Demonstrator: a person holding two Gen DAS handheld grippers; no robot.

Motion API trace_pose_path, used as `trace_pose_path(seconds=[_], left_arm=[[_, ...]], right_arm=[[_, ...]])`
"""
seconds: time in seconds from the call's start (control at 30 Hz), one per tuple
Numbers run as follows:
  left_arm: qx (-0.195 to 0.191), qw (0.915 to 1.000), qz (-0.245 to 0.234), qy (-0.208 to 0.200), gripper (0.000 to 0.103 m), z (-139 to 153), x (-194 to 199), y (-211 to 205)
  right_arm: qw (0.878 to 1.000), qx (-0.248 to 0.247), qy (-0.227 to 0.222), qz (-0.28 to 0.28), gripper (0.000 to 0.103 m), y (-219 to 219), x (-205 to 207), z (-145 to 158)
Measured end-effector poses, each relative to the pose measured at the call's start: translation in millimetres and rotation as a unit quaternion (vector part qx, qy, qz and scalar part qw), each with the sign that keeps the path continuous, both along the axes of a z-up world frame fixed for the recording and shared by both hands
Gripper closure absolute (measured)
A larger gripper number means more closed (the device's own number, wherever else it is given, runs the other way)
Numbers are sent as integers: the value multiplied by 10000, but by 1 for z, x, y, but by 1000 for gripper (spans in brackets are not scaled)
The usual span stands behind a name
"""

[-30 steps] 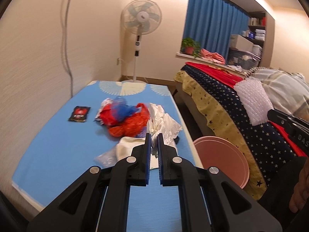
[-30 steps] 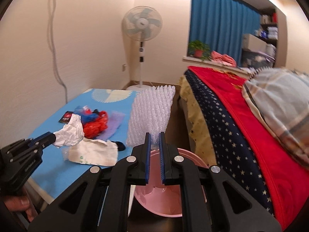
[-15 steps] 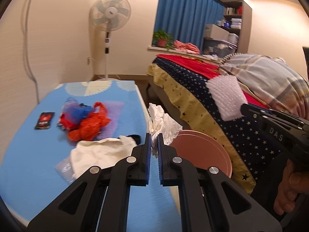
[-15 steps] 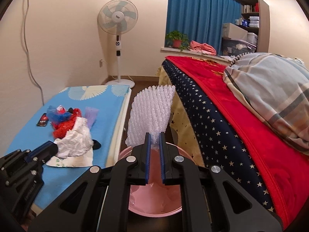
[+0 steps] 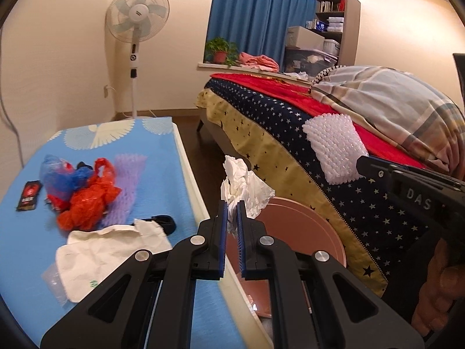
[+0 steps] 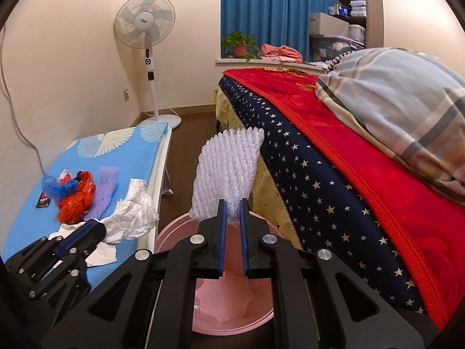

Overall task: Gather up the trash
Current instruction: 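Carry both held items over the pink bin with both grippers, then open the left gripper to drop the tissue while the right gripper drops the bubble wrap into the bin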

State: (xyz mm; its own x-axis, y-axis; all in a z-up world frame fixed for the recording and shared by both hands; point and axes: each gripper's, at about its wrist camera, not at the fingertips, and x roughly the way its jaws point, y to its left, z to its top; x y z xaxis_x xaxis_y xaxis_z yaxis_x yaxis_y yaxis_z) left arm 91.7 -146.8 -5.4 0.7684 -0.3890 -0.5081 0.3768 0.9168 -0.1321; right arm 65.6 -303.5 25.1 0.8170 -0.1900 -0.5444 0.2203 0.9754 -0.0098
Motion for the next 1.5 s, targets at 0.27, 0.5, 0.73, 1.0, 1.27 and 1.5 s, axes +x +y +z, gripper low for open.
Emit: trace_pose_path(seconds=[0.27, 0.5, 0.73, 1.0, 1.27, 1.5], left_arm=[[-7, 9993, -275, 243, 96, -16, 13, -16], [-26, 9980, -438, 463, 67, -27, 19, -23], [-204, 9980, -182, 563, 66, -27, 20, -5], [-209, 9988, -80, 427, 66, -17, 8, 12], [-168, 9963, 791, 302, 69, -8, 2, 58], [-118, 9846, 1704, 364, 69, -15, 4, 102]], right_arm=[[9997, 153, 50, -162, 94, -11, 7, -2], [9992, 267, 124, -277, 87, -17, 9, -5], [9993, 239, 169, -248, 76, -15, 10, -6], [9998, 172, 20, -70, 76, -3, 4, -2], [9993, 231, -146, 237, 76, 14, 3, 1], [9968, 261, -270, 707, 77, 42, 10, -2]])
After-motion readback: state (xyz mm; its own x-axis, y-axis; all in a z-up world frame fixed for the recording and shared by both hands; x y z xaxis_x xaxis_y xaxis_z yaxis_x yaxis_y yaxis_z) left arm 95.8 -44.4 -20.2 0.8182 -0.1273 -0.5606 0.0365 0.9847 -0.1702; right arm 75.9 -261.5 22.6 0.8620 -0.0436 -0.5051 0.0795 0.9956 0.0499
